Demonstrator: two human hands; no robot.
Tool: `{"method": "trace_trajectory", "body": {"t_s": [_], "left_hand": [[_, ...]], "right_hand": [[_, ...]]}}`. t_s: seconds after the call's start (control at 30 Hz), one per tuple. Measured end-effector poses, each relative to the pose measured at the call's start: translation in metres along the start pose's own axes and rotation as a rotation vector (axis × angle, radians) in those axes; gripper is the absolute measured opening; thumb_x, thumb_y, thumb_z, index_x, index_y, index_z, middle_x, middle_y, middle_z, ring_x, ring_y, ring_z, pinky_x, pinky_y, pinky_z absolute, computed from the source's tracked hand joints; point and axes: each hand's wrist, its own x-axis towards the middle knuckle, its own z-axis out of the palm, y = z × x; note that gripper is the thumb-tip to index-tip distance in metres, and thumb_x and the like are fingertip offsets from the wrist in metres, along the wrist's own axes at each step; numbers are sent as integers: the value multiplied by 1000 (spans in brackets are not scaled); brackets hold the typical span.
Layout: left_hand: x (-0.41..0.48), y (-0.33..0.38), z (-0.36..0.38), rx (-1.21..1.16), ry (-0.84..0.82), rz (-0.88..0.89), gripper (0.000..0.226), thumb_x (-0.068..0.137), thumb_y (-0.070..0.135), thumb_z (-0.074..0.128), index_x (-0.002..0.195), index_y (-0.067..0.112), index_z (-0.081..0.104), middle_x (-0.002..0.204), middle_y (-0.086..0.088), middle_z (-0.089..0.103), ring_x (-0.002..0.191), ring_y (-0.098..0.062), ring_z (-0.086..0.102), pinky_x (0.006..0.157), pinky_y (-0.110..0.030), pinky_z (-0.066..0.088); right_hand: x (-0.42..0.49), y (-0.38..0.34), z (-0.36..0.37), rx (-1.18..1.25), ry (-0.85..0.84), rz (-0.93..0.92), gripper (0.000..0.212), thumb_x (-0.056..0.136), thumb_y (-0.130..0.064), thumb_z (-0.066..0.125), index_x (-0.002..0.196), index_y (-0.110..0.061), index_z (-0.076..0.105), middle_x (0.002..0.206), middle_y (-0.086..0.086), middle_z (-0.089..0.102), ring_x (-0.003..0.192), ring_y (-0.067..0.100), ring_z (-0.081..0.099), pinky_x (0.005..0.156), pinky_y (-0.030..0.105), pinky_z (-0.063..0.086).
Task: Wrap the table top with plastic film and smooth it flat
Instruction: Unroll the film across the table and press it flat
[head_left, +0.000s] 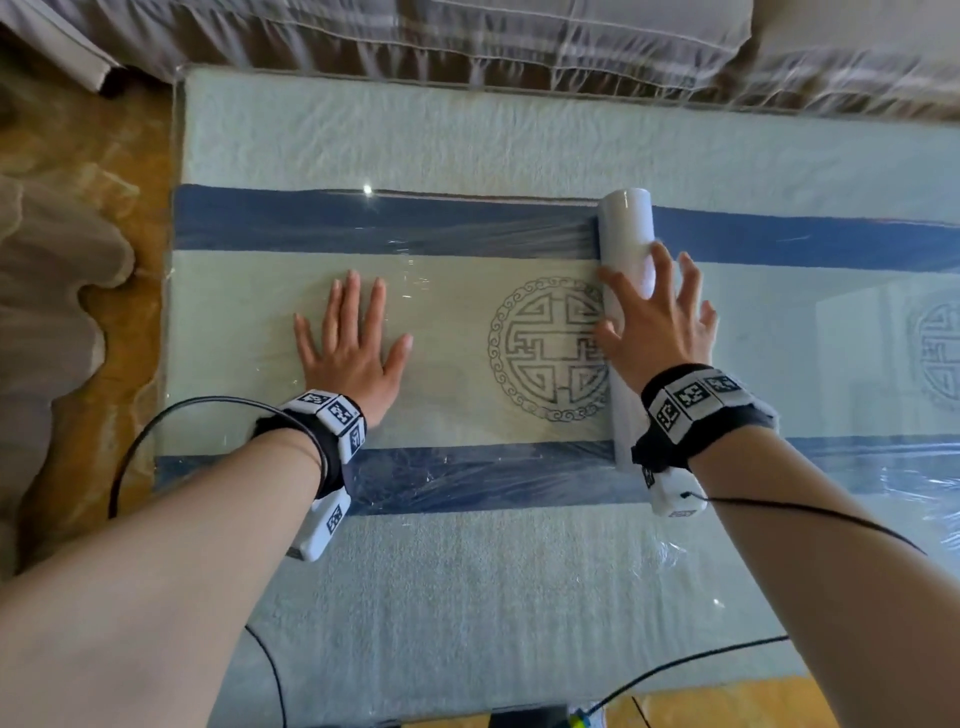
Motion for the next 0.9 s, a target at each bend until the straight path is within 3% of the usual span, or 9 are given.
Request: {"method": "trace_trajectory", "body": {"t_s": [0.1,0.17,0.23,0.33,0.5,0.6,0.77,0.9], "left_hand": [[1,-11,-6,12,-41,25,66,95,60,12,150,35,-17,157,9,-27,145,-10,-20,115,-51,-13],[2,-19,-16,-17,-44,33,65,96,58,16,151,36,-11,158,10,-24,147,-11,-15,115,-50,-12],[3,-36,-33,-40,75,-24,63,98,53,21,153,33,-2,161,7,-15,149,-15,-7,115,-50,-9],[10,-76,-61,-61,279,-160,65,98,45,32,154,26,3,162,2,-7,149,-19,-1,116,-53,0],[21,-108,-61,-61,147,-223,83,87,63,18,153,17,-2,162,0,-12,149,-17,-7,120,-50,3],[23,-74,-44,-97,175,-208,83,87,64,16,153,18,-3,162,-1,-12,148,-17,-10,120,-50,2],[21,-6,-26,-126,181,-184,80,89,63,18,153,22,-4,162,1,-11,148,-15,-9,119,-49,-1],[16,33,-34,-109,194,-160,78,90,60,21,153,21,-2,162,0,-10,149,-15,-8,119,-49,-1]], "right_hand": [[-10,4,-1,-36,11,-23,56,88,-47,54,141,-42,35,162,3,7,149,35,1,107,70,27],[-10,4,-4,-71,20,-95,57,89,-48,53,143,-38,38,165,1,1,152,30,-8,113,69,14],[-11,-2,-5,-110,8,-201,58,90,-48,51,145,-31,40,167,-1,-1,152,25,-12,118,65,2],[-13,-14,-7,-153,7,-324,59,95,-45,44,149,-23,38,167,-3,-1,152,22,-12,120,59,-5],[-15,7,-12,-257,67,-422,63,101,-41,29,158,-17,14,167,0,-2,153,19,-11,121,55,-5],[-21,56,-16,-256,108,-363,64,102,-41,27,158,-15,14,167,0,-1,153,18,-9,121,57,-2],[-39,148,-26,-216,139,-171,70,92,-51,46,154,-23,29,166,-5,10,153,26,2,118,64,4],[-45,183,-30,-173,114,-28,58,89,-45,51,145,-32,40,163,3,17,150,34,7,114,69,11]]}}
